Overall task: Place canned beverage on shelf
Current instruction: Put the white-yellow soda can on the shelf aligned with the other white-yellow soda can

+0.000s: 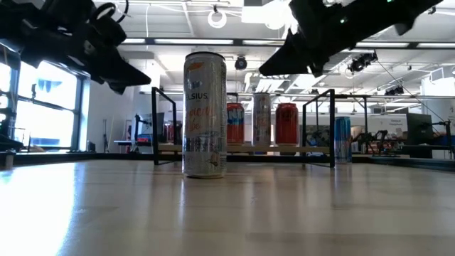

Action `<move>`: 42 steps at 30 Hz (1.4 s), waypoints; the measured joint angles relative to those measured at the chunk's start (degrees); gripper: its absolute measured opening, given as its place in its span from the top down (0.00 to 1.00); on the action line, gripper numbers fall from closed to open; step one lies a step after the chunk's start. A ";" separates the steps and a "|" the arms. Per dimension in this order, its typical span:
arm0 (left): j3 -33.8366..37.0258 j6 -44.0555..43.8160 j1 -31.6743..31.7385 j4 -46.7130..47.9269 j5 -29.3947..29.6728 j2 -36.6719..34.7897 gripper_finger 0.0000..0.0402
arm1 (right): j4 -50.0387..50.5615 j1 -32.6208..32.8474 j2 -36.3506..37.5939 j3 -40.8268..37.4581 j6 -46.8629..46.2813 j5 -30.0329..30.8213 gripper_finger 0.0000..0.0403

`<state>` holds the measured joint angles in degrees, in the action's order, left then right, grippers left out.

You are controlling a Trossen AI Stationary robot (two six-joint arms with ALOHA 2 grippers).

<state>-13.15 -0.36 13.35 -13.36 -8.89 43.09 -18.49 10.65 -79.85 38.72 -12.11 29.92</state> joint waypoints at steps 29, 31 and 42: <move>3.76 -1.46 -14.73 -7.19 0.70 0.02 1.00 | 7.56 13.78 -30.10 31.74 -15.09 27.00 0.14; 3.76 -1.01 -15.03 -7.21 0.70 0.00 1.00 | 7.43 13.46 -30.22 31.76 -15.37 26.68 0.14; 3.76 -0.87 -15.04 -6.99 1.01 0.01 1.00 | 8.05 12.94 -30.19 31.74 -16.50 23.34 0.14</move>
<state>-9.39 -1.23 -1.69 -20.36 -7.88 43.10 -10.44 23.59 -110.04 70.46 -28.61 53.25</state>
